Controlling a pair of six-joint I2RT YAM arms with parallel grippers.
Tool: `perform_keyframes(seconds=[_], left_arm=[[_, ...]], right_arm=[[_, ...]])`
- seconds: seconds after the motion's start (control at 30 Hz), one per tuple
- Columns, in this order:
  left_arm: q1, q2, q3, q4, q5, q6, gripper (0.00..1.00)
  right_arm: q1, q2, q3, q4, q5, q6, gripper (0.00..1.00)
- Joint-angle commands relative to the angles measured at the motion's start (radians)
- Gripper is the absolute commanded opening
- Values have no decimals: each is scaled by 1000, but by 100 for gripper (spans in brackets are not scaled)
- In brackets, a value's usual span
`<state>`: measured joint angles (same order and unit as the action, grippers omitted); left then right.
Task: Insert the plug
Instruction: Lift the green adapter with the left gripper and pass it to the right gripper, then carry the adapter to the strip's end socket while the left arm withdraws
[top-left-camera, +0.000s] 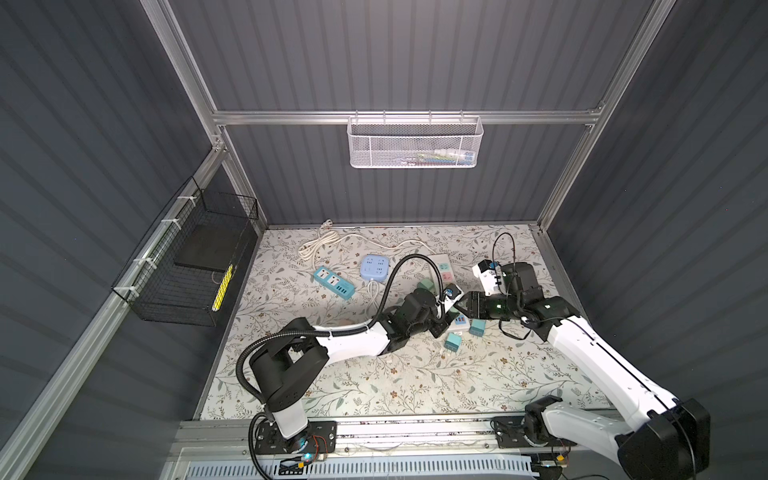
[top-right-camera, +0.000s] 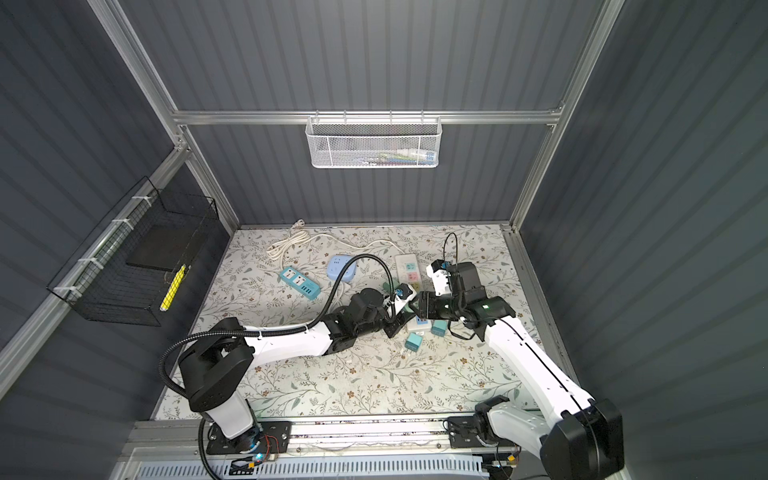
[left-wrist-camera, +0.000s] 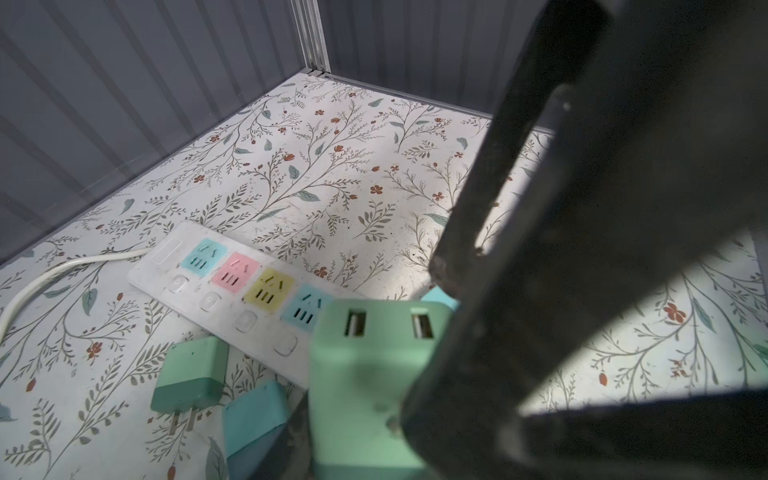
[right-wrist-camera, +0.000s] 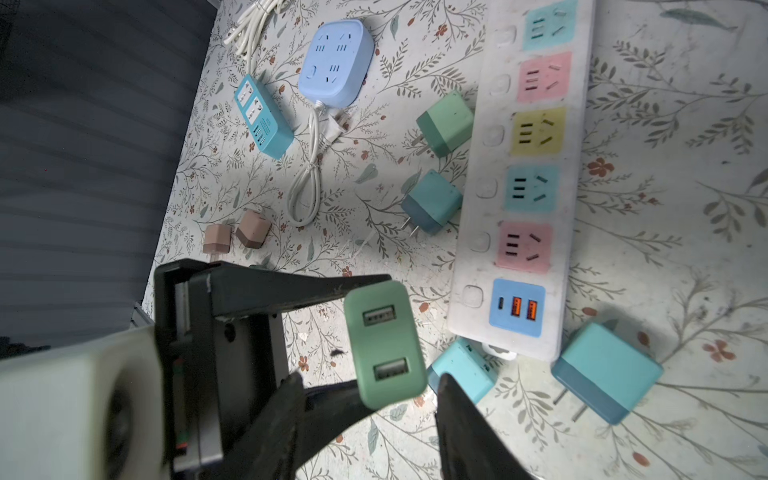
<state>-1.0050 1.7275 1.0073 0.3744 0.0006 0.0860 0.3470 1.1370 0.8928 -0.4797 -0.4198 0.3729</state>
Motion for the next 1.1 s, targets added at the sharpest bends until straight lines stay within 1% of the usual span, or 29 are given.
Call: perform_keyframes(seconds=[0.0,0.13,0.33,0.47,0.57,0.63,0.7,0.73,0.77,0.8,0.87,0.93,0.97,1.03,1.07], left_arm=[[7,-25,18,-1,40,-21,0],[7,-32,25,-15,56,-22,0],[12,-54,14,-11,51,-24,0],[35,-57,-2,16,78,-57,0],[45,-61,-12,24,85,-69,0],[52,-63,-13,22,82,-72,2],[54,-66,-14,19,75,-78,10],[54,-66,-13,16,69,-81,20],[56,-68,-13,15,61,-86,37],[57,-69,-14,13,55,-93,52],[63,-77,-15,0,45,-99,60],[66,-102,-25,-13,-1,-116,78],[70,-124,-41,-11,-43,-132,86],[79,-178,-95,21,-143,-184,94],[87,-206,-130,48,-191,-219,97]], right_arm=[[4,25,22,40,-16,-16,52],[3,51,19,57,-18,-8,51],[4,73,16,62,-39,1,43],[4,72,6,59,-42,-7,43],[4,86,16,45,-47,-13,35],[4,89,12,52,-46,-10,31],[4,86,11,58,-47,-6,28],[4,82,11,66,-43,1,27],[6,79,10,75,-42,5,26],[6,77,13,80,-37,9,26],[6,77,22,85,-7,13,24],[6,85,40,85,48,16,24],[6,97,53,120,95,11,23],[7,135,79,161,207,-2,23],[7,158,93,183,252,-8,22]])
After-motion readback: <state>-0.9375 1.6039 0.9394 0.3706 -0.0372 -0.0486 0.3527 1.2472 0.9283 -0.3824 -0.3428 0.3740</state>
